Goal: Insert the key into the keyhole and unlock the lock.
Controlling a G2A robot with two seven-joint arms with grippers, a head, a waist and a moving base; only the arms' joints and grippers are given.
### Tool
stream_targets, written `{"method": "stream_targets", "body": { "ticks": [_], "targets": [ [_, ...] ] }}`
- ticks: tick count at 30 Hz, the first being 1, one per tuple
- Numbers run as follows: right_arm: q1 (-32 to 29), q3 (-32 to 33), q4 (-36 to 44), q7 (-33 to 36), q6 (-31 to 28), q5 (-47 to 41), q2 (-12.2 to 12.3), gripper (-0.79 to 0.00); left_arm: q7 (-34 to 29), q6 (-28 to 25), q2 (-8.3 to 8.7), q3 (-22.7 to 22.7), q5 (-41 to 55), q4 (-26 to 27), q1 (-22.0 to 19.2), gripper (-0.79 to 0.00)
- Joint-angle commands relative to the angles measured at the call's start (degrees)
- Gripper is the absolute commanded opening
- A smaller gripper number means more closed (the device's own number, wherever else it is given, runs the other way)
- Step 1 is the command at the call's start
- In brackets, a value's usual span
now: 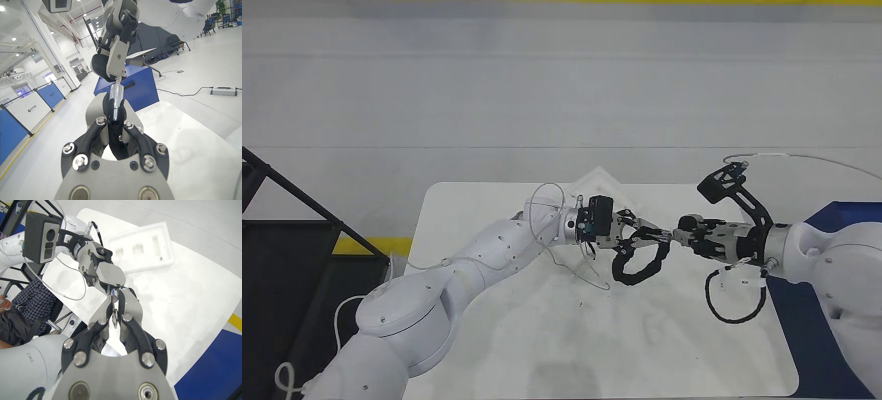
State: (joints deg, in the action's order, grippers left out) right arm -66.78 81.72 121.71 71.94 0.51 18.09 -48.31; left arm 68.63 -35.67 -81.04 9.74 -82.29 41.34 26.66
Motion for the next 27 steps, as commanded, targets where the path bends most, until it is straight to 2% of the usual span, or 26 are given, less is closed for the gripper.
{"method": "stream_targets", "body": {
  "ticks": [1,5,10,17,19,23,27],
  "targets": [
    [0.33,0.54,-0.74,-0.78,-2.95,-0.81,0.07,0.000,-1.83,-1.83,0.38,0.00,2.60,1.54,0.26,-0.785],
    [0.44,1.62,-1.86,-2.14,-10.27,-2.51,0.27,0.000,-5.96,-5.96,1.64,0.00,6.60,3.03,-0.35,-0.785],
    [-0.20,3.90,-2.79,-1.01,-22.22,-4.32,0.86,0.000,-11.80,-11.80,3.54,0.62,14.54,4.58,-0.78,-0.785],
    [-2.33,6.22,-2.27,-1.08,-32.64,1.28,1.70,0.000,-20.00,-20.00,6.32,4.42,22.82,8.00,-0.21,-0.785],
    [-3.07,6.52,-2.13,-2.19,-34.83,2.67,1.84,0.000,-22.35,-22.33,6.99,5.70,24.44,8.12,0.13,-0.785],
    [-4.10,6.41,-2.93,-4.80,-37.48,4.20,2.02,0.000,-22.35,-22.33,7.81,4.69,24.79,8.91,0.65,-0.785],
    [-4.25,5.99,-4.26,-5.09,-37.02,3.29,2.06,0.000,-22.35,-22.33,8.27,3.37,24.65,8.66,-0.07,-0.785]
  ]
}}
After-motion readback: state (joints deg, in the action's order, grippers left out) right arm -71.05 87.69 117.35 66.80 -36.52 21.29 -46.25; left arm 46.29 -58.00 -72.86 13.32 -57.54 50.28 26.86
